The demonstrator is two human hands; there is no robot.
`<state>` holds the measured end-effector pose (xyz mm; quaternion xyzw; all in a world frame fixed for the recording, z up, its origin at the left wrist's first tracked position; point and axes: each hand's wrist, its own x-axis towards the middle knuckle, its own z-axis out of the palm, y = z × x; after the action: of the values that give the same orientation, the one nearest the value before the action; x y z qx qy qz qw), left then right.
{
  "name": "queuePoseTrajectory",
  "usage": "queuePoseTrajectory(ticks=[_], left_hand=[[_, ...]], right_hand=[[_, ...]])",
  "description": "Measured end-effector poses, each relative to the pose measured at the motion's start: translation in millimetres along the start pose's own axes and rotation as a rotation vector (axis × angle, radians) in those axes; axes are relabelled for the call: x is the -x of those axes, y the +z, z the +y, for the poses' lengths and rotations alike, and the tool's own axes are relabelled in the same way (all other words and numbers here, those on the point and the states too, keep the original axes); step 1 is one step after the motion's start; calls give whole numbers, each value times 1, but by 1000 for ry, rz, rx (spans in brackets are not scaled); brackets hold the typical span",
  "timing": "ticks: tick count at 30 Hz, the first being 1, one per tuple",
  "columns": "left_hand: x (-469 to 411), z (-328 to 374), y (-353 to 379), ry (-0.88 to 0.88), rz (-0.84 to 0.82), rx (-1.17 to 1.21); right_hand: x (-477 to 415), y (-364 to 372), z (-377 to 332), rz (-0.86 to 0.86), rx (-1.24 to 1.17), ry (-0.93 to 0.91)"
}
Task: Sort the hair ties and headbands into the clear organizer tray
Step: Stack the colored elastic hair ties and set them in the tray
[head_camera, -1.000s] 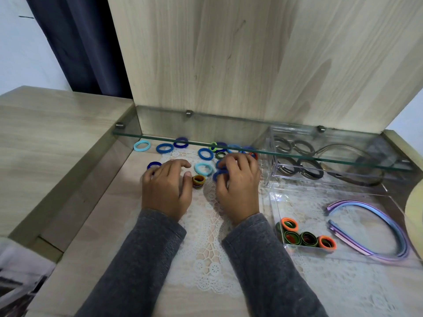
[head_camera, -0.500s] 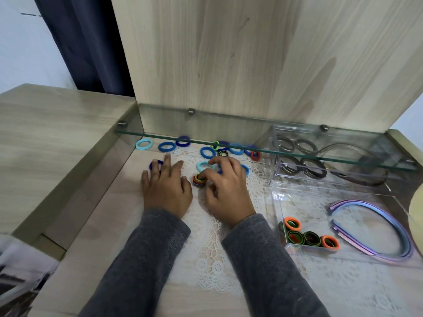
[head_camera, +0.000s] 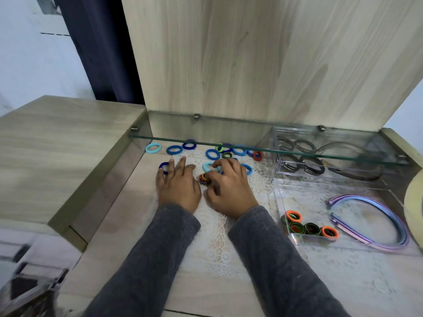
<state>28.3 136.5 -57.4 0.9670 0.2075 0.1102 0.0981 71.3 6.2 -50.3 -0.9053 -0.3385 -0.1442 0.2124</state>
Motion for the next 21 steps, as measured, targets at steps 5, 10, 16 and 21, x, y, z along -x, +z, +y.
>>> queuePoseTrajectory(ticks=[5, 10, 16, 21], left_hand=[[3, 1, -3, 39, 14, -4], [7, 3, -7, 73, 86, -21], [8, 1, -5, 109, 139, -29], [13, 3, -10, 242, 283, -52]], right_hand=[[4, -9, -4, -12, 87, 19], [12, -23, -3, -91, 155, 17], [20, -43, -5, -152, 171, -24], [27, -53, -8, -217, 188, -4]])
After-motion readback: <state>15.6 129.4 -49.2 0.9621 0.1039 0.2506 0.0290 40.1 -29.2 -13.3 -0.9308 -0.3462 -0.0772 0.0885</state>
